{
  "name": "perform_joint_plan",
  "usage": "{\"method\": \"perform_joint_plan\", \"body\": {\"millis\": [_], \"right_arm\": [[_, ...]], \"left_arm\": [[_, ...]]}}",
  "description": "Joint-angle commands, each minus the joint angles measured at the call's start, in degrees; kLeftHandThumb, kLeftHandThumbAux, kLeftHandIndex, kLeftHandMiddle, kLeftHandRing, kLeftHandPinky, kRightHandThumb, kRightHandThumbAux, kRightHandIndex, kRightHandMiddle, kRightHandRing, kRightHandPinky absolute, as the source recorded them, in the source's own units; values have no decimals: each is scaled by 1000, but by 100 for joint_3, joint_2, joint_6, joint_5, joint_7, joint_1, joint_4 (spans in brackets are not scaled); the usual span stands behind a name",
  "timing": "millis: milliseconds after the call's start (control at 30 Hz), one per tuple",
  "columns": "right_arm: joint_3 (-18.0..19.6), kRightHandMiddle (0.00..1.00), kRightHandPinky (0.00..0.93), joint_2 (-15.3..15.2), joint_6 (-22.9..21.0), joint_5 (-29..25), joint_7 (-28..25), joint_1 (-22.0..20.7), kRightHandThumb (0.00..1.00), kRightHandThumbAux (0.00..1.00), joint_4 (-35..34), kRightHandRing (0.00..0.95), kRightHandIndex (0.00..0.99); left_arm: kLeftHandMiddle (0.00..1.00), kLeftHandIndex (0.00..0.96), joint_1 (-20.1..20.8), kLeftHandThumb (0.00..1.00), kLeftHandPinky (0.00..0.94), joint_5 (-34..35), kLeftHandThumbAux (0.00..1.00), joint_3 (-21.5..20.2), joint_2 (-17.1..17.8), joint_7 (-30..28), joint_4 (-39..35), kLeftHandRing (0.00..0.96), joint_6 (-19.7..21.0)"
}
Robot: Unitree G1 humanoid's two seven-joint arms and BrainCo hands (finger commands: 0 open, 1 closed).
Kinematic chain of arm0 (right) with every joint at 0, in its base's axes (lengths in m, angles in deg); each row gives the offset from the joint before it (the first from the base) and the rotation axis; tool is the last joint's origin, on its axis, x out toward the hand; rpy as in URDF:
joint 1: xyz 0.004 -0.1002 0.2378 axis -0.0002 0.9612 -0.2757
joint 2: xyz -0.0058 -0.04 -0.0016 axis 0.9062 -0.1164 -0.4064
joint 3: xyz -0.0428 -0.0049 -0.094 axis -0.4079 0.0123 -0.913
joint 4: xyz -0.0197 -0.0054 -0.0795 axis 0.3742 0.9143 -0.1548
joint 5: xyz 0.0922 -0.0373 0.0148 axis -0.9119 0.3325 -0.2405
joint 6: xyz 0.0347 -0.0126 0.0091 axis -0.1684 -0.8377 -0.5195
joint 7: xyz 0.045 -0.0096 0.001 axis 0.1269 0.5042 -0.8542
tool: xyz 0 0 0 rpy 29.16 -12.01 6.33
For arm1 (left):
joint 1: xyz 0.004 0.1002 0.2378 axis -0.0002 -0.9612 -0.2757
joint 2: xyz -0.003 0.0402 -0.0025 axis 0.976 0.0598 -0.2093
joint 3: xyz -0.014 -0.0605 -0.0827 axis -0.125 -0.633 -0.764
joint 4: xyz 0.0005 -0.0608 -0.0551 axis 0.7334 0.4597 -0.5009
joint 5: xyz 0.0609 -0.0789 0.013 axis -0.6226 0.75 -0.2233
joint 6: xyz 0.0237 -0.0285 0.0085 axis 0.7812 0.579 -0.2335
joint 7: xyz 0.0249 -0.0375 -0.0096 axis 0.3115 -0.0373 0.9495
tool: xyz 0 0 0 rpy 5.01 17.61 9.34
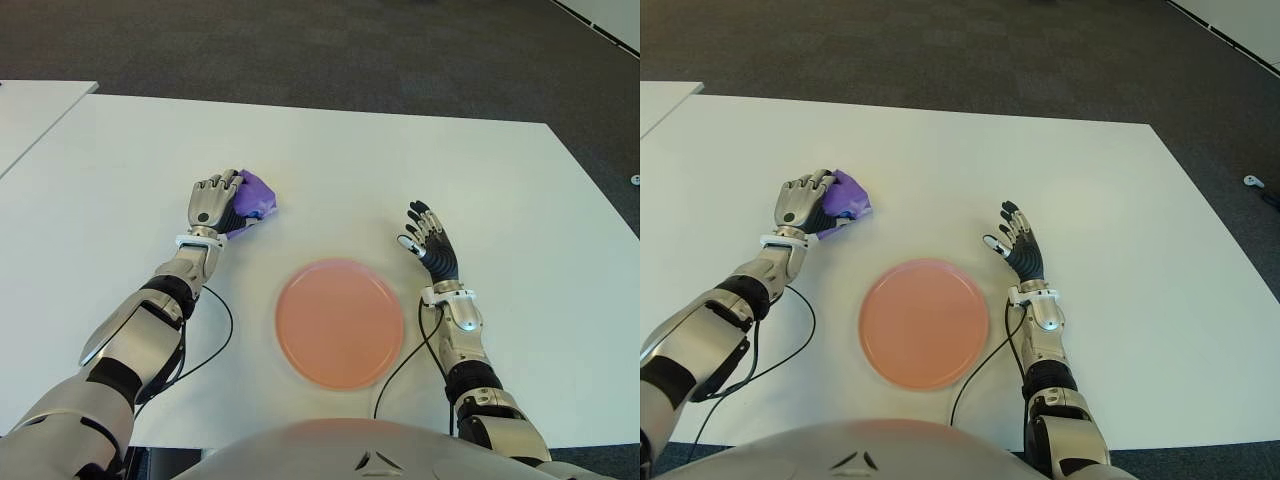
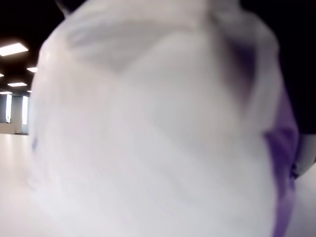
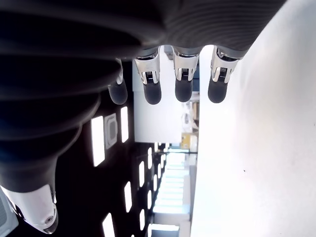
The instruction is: Put the tissue paper into the plate.
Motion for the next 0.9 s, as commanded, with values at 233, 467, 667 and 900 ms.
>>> {"method": "perform_joint_plan", "body": {"millis": [233, 467, 667, 900], "right_arm": [[47, 8, 18, 110, -338, 21, 25, 1169, 151, 644, 886, 0, 0], [48, 8, 18, 107, -344, 21, 30, 1139, 151, 644, 920, 0, 0], [45, 8, 18, 103, -350, 18, 35, 1115, 151, 644, 943, 0, 0], [38, 8, 18, 93, -360, 8, 42, 1074, 151, 644, 987, 0, 0]], "left_arm": [[848, 442, -354, 749, 824, -12, 698, 174, -210, -73, 311, 849, -121], [851, 442, -90, 749, 828, 127, 698, 11, -44, -23, -123, 852, -242], [851, 442, 13, 748, 817, 246, 699, -222, 175, 119, -555, 850, -376], [861, 442, 231, 748, 815, 441, 699, -702, 628, 65, -1498, 850, -546]]}}
